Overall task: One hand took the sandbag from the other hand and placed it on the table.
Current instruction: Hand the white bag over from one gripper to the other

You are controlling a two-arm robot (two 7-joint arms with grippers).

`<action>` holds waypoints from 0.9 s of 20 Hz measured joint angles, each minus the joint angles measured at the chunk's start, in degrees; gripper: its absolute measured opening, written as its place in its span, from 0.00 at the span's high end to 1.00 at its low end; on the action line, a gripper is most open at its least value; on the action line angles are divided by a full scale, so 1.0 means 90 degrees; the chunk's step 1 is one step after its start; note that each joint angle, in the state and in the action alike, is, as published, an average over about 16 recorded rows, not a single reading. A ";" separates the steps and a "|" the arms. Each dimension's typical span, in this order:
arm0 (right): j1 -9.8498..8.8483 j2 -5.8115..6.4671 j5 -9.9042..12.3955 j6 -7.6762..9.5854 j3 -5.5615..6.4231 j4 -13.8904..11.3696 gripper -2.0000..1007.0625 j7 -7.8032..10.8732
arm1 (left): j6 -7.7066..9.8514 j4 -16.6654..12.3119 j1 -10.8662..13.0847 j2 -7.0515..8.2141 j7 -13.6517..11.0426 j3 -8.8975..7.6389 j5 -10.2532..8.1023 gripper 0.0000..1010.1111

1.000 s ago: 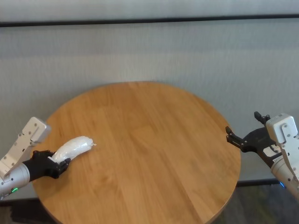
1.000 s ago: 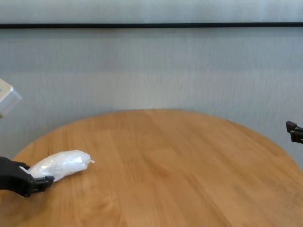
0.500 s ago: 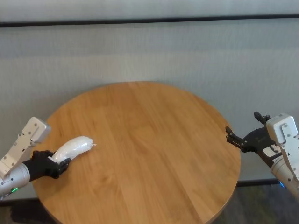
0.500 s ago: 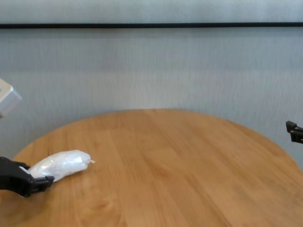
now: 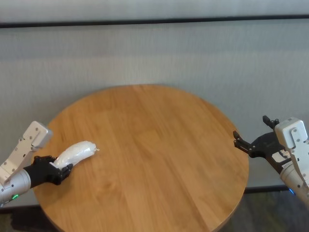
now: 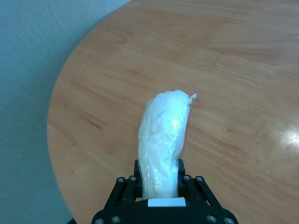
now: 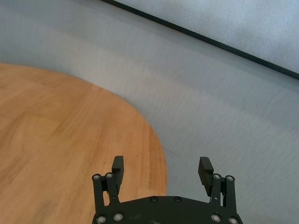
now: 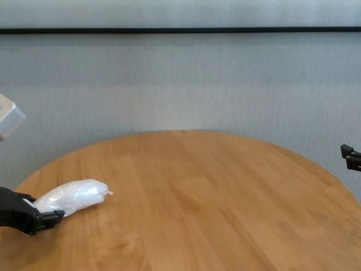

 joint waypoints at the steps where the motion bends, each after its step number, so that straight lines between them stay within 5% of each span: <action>1: 0.0000 0.0000 0.0000 0.0000 0.0000 0.0000 0.00 0.0000 | -0.0001 0.0000 0.0001 0.0000 -0.0001 -0.0001 0.0000 0.59; 7: 0.0000 0.0000 0.0000 0.0000 0.0000 0.0000 0.00 0.0000 | -0.0098 -0.0010 0.0030 -0.0008 -0.0012 -0.0042 0.0005 0.59; 18: 0.0000 0.0000 0.0000 0.0000 0.0000 0.0000 0.00 0.0000 | -0.0616 -0.0080 0.0172 -0.0048 -0.0195 -0.0224 -0.0016 0.59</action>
